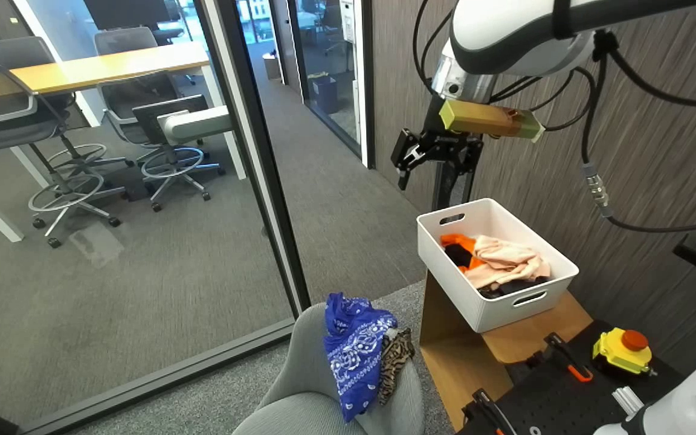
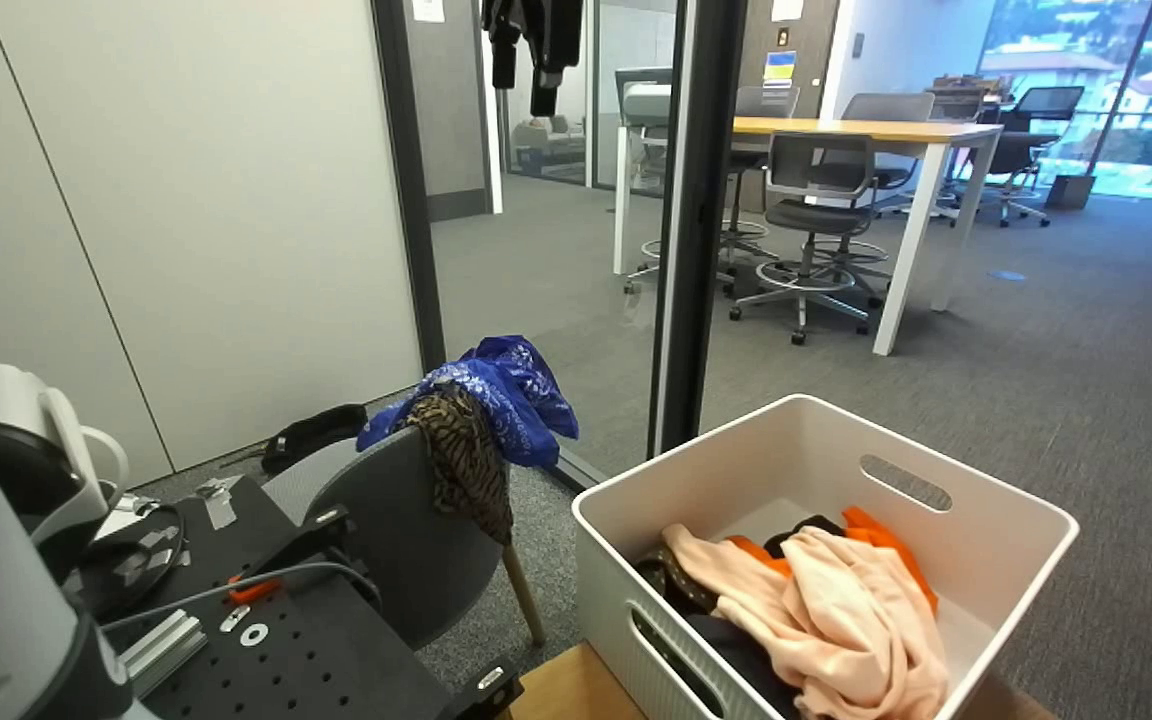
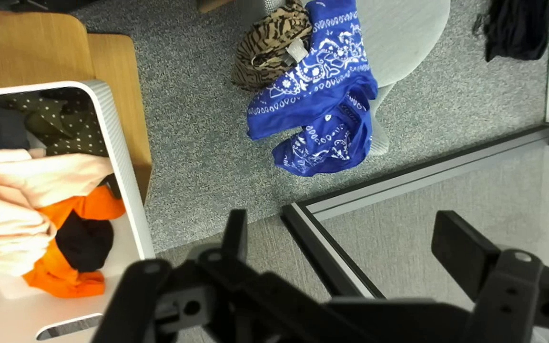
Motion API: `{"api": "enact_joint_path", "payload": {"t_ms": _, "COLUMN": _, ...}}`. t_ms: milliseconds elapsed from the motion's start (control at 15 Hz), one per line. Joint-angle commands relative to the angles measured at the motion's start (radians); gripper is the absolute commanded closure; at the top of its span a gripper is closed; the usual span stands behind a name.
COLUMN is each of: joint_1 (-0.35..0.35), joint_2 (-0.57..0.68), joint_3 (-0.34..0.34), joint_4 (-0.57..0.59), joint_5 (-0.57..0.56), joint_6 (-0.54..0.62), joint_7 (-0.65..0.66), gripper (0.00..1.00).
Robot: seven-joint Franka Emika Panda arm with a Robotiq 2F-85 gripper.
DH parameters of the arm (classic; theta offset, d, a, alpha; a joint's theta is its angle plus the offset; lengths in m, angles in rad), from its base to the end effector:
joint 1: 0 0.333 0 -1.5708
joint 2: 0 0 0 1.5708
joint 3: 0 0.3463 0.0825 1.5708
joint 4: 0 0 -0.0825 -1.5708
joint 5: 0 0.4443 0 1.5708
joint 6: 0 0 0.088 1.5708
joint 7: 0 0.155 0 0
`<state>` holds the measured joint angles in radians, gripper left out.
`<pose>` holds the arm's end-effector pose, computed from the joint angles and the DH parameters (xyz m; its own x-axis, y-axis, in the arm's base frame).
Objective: Put the animal print cloth in the basket
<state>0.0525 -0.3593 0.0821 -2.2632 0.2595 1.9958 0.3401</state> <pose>0.4973 0.0960 0.4745 0.9534 -0.3017 0.0045 -0.2927 -0.9284 -0.2291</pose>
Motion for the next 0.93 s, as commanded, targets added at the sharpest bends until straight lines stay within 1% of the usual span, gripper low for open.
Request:
{"api": "enact_joint_path", "payload": {"t_ms": 0, "joint_1": -0.019, "joint_2": 0.062, "joint_3": -0.009, "joint_4": -0.006, "joint_5": 0.051, "joint_6": 0.008, "joint_7": 0.055, "gripper": 0.00}}
{"api": "enact_joint_path", "payload": {"t_ms": 133, "joint_1": -0.023, "joint_2": 0.121, "joint_3": -0.026, "joint_4": -0.005, "joint_5": 0.106, "joint_6": -0.001, "joint_7": 0.067, "gripper": 0.00}}
{"api": "enact_joint_path", "payload": {"t_ms": 333, "joint_1": -0.032, "joint_2": 0.227, "joint_3": -0.050, "joint_4": -0.022, "joint_5": 0.219, "joint_6": 0.033, "joint_7": 0.078, "gripper": 0.00}}
{"api": "enact_joint_path", "payload": {"t_ms": 733, "joint_1": -0.052, "joint_2": 0.422, "joint_3": -0.085, "joint_4": -0.048, "joint_5": 0.499, "joint_6": 0.089, "joint_7": 0.056, "gripper": 0.00}}
{"api": "enact_joint_path", "payload": {"t_ms": 867, "joint_1": -0.059, "joint_2": 0.476, "joint_3": -0.089, "joint_4": -0.049, "joint_5": 0.603, "joint_6": 0.091, "joint_7": 0.023, "gripper": 0.00}}
